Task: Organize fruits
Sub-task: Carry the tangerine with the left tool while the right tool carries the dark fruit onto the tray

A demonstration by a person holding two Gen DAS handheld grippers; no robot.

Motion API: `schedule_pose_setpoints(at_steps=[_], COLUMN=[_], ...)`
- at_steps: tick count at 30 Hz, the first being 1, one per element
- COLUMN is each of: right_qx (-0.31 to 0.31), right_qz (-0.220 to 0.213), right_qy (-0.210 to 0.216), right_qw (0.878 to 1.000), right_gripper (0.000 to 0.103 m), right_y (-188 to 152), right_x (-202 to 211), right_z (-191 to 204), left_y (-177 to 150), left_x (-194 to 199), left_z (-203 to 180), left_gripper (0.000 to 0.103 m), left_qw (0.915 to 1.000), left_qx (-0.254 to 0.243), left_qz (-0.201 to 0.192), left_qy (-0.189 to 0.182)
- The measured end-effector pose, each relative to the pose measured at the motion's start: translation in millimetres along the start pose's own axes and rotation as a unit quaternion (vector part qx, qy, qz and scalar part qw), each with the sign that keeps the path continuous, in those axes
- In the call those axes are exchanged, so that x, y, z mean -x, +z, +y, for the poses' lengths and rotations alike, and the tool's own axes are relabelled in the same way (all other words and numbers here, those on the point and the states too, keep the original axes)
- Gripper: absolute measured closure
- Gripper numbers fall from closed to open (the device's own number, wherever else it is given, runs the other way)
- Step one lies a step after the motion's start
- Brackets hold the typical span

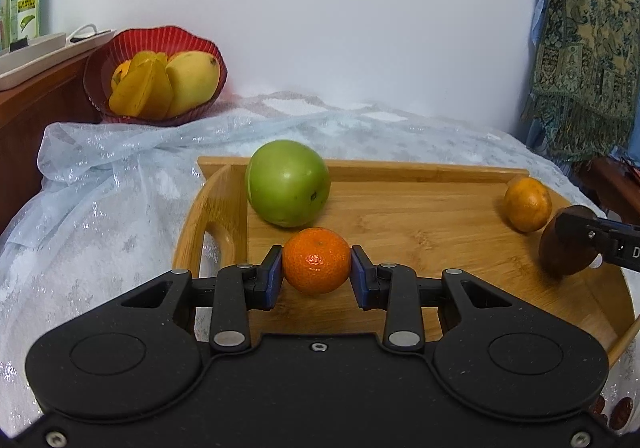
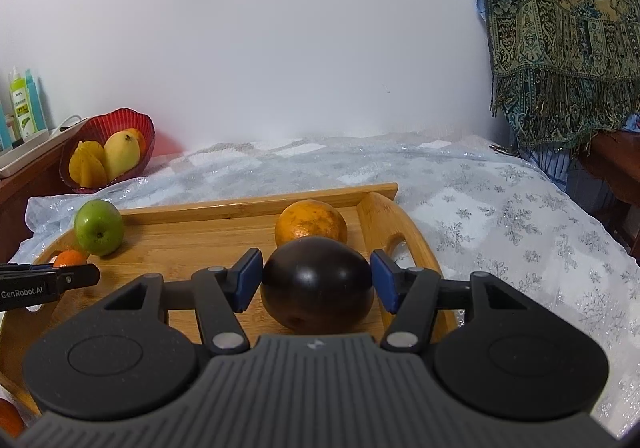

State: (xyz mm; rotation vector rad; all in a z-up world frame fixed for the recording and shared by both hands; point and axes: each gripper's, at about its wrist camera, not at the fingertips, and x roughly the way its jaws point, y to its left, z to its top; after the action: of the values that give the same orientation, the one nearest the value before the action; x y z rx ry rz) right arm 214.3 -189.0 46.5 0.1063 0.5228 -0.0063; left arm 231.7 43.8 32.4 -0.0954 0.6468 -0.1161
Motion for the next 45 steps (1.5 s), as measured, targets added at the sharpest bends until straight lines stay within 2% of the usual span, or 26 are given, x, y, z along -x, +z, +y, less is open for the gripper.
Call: schedule_pose_setpoints(at_steps=[16, 45], right_qx=[-0.001, -0.016], right_qz=[-0.001, 0.003], right_qy=[-0.002, -0.005], right_qw=[1.0, 1.0], right_gripper=[0.04, 0.035], right_y=[-0.4, -1.6], right_x=[1.2, 2.6], right_z=[0.6, -0.9], left_y=[-1.4, -0.9], left_x=[-4.8, -4.8], left_z=[-5.0, -5.0], left_gripper=[0.07, 0.07], left_qw=[0.9998, 0.9998], left_qx=[-0.008, -0.01], left_qz=[0.016, 0.016], left_qy=[0.0, 0.001])
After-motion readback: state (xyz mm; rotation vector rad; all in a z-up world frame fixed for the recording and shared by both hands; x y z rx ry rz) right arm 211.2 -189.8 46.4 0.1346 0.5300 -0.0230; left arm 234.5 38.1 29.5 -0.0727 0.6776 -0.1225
